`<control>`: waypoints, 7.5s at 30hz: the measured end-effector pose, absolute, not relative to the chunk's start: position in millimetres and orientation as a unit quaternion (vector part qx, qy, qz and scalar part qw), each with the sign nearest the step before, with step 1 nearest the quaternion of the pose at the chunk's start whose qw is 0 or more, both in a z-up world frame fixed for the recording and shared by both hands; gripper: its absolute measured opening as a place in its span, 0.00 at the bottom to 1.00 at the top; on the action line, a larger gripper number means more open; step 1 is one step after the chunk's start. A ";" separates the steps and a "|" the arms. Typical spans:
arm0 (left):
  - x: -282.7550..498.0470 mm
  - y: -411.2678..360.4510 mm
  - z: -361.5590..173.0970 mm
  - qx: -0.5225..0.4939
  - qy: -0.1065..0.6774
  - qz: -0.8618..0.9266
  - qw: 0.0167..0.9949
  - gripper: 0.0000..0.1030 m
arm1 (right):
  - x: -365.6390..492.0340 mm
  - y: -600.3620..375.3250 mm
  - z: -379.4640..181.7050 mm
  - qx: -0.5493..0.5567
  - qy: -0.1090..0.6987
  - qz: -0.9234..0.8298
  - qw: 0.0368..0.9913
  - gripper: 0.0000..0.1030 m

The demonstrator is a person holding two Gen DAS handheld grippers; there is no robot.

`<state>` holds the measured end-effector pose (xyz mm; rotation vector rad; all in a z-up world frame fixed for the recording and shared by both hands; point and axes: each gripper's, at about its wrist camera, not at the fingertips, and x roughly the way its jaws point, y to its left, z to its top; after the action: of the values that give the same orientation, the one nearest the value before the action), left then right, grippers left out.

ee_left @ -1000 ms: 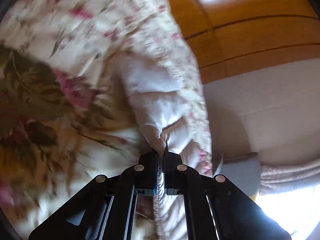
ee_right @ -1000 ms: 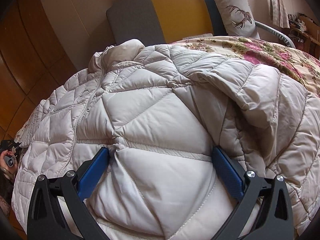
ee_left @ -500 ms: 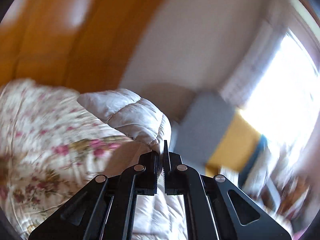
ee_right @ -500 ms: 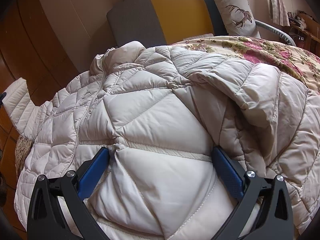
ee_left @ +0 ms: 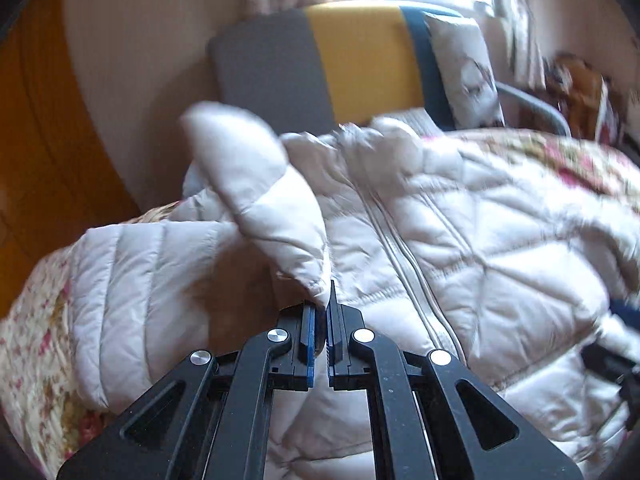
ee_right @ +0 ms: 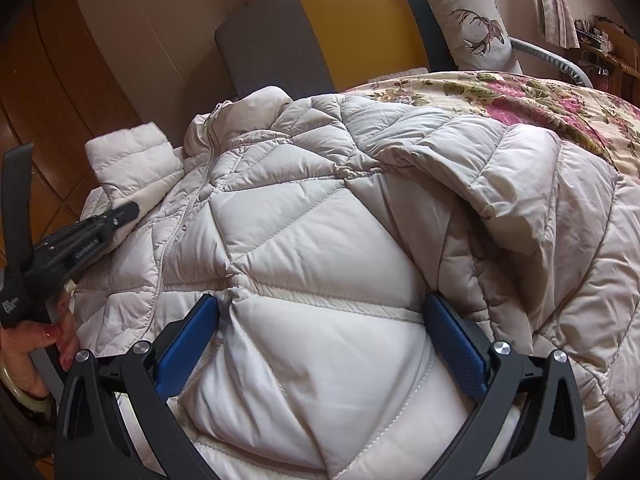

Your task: Fold large clothes

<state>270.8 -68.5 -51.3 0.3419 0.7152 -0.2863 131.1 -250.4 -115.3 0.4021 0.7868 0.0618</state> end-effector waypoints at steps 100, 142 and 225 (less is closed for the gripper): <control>263.0 114.1 -80.8 -0.121 0.357 -0.014 0.926 0.96 | -6.7 -472.7 -55.1 0.453 0.171 -0.228 0.845 0.22; 274.6 -127.1 -25.6 -0.019 0.442 -0.290 0.849 0.79 | 127.7 -304.0 -116.9 0.287 0.244 -0.055 0.925 0.98; 274.7 28.0 -80.4 -0.092 0.373 -0.145 0.912 0.10 | 233.5 -319.4 -146.0 0.219 0.406 -0.106 0.881 0.98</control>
<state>274.7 28.0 -80.4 -0.1893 0.7689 -0.2990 233.5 -319.4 -146.0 0.4554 0.8461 -0.2204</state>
